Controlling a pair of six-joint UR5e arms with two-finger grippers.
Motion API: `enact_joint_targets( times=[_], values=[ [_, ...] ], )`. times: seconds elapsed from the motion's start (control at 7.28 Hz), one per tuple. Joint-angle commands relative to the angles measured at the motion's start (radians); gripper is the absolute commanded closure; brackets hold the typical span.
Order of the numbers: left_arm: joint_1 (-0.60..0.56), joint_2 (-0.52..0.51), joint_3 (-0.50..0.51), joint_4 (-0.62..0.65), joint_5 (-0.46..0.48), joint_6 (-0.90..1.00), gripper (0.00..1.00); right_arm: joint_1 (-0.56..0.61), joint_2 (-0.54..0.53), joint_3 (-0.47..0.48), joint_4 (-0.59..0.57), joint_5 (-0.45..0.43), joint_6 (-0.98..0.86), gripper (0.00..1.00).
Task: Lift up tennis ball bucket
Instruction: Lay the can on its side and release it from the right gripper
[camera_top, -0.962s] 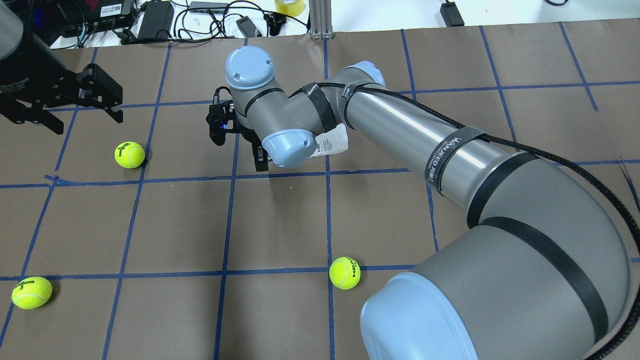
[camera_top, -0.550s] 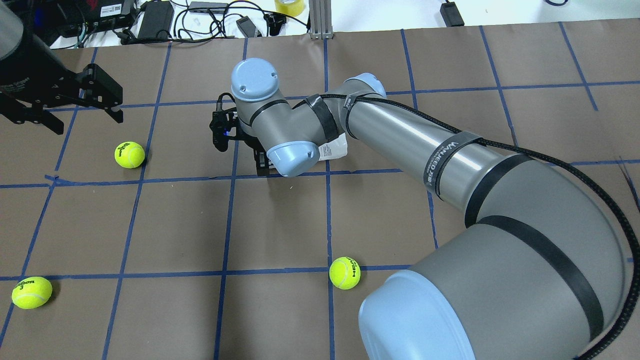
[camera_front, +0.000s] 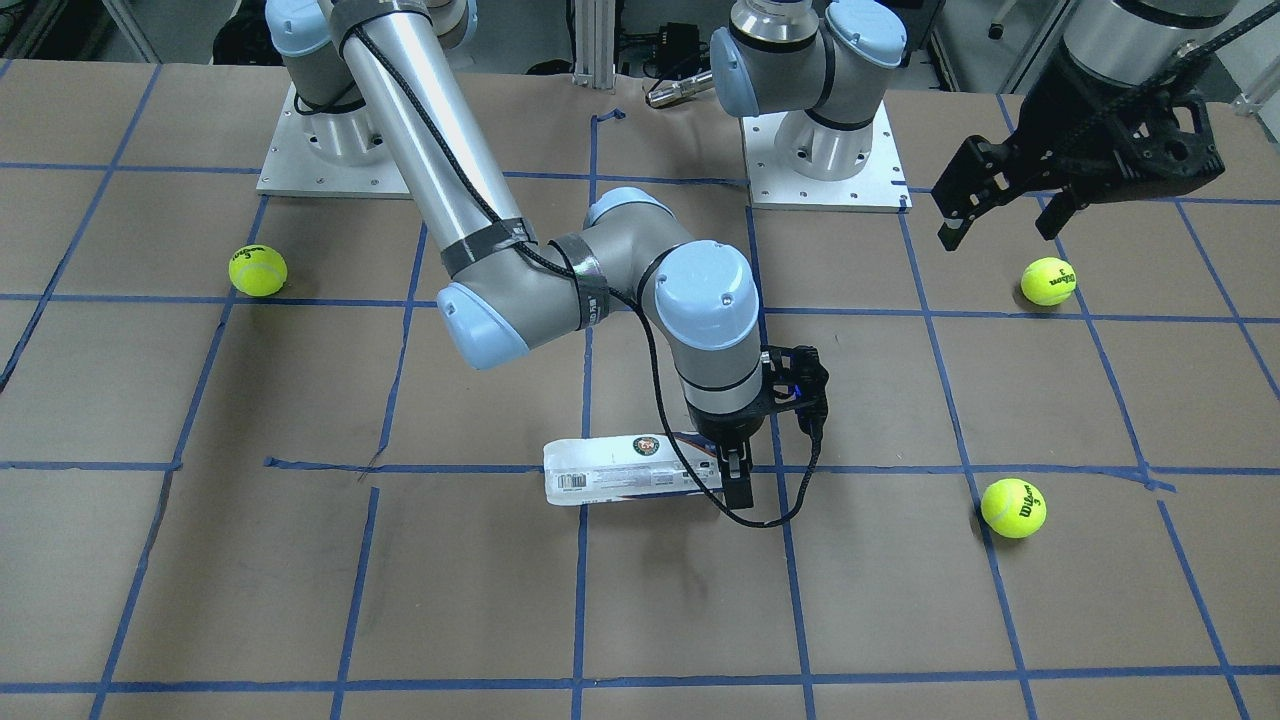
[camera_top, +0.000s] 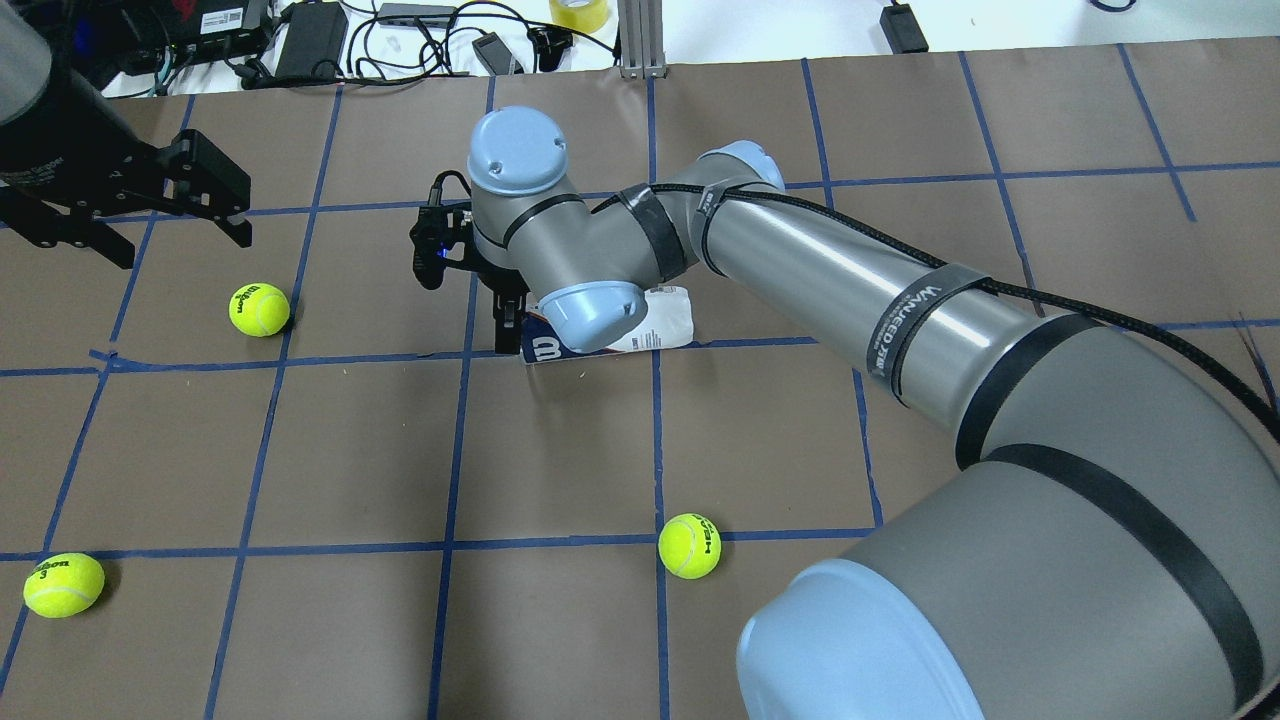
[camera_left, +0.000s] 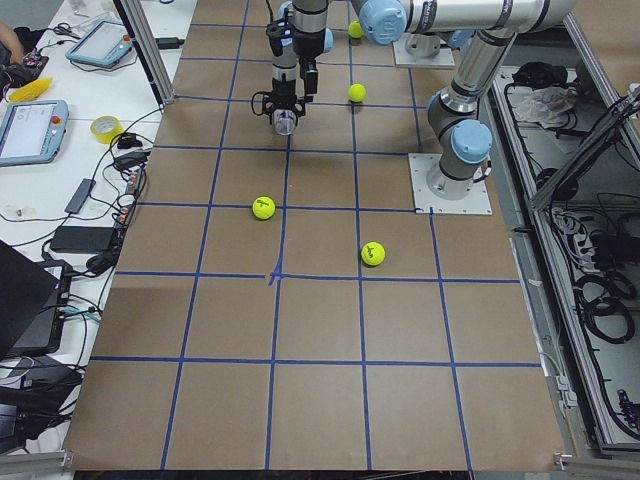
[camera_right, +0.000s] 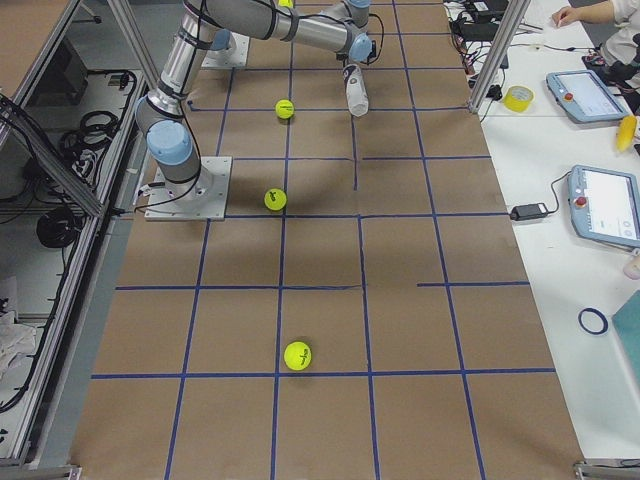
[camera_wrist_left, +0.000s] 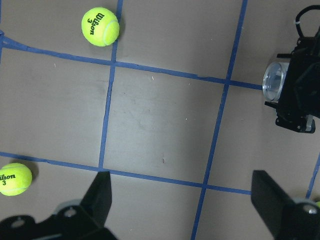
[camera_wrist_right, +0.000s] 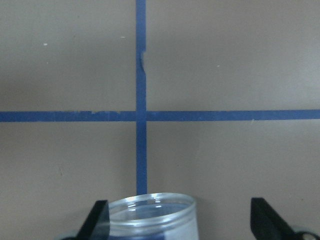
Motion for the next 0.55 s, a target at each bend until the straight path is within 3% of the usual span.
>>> enact_joint_targets(
  times=[0.0, 0.14, 0.41],
  values=[
    [0.006, -0.02, -0.008, 0.039, 0.002, 0.045, 0.0, -0.083, -0.098, 0.01, 0.063, 0.002, 0.049, 0.0],
    [0.006, -0.029, -0.022, 0.07, -0.006, 0.079, 0.0, -0.142, -0.158, 0.012, 0.118, 0.018, 0.061, 0.01],
    [0.006, -0.049, -0.037, 0.072, -0.021, 0.072, 0.0, -0.22, -0.314, 0.018, 0.323, 0.032, 0.264, 0.0]
  ],
)
